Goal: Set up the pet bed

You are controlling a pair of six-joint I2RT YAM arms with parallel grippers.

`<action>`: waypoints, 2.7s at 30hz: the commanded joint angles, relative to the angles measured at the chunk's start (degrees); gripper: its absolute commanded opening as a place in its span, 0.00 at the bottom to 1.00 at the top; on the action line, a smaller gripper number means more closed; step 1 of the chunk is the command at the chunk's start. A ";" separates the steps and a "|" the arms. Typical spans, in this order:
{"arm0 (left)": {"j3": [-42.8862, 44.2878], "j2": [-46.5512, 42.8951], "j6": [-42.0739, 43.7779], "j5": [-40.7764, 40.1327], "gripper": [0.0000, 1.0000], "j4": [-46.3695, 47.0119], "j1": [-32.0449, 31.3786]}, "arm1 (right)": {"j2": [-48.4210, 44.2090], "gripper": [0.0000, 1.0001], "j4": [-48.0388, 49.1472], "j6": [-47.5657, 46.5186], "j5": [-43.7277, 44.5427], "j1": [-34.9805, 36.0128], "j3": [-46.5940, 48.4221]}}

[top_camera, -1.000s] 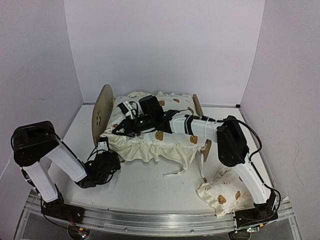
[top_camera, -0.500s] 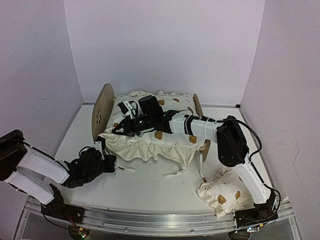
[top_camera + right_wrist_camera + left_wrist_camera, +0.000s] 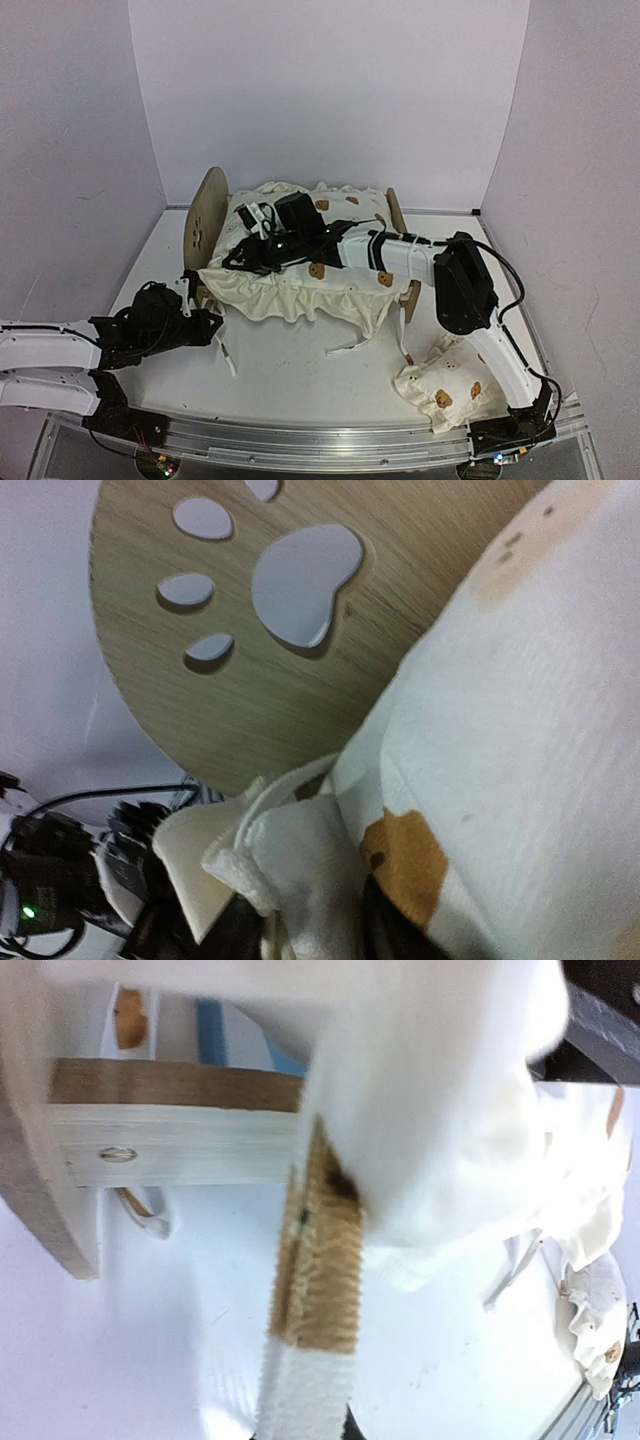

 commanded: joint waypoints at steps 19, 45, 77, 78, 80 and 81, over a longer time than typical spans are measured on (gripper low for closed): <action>16.54 -5.38 10.33 -7.99 0.00 -26.62 3.51 | -28.34 0.62 7.26 -11.91 35.22 18.94 -40.59; 18.57 -7.87 11.97 -7.33 0.00 -28.39 3.93 | 15.23 0.50 39.52 -3.44 77.62 21.40 -11.82; 11.47 -10.23 6.78 -5.48 0.00 -25.59 4.01 | -1.61 0.00 24.38 0.20 47.61 19.67 -23.33; 10.20 -10.61 6.03 -4.95 0.00 -24.80 4.01 | -2.49 0.00 24.37 0.38 45.24 19.56 -24.58; 7.73 -11.41 3.92 -4.36 0.00 -23.40 4.01 | -3.72 0.00 24.37 0.58 41.06 19.26 -26.45; 6.74 -11.90 2.38 -4.42 0.00 -22.87 4.01 | -3.90 0.00 24.35 0.44 39.10 18.94 -26.86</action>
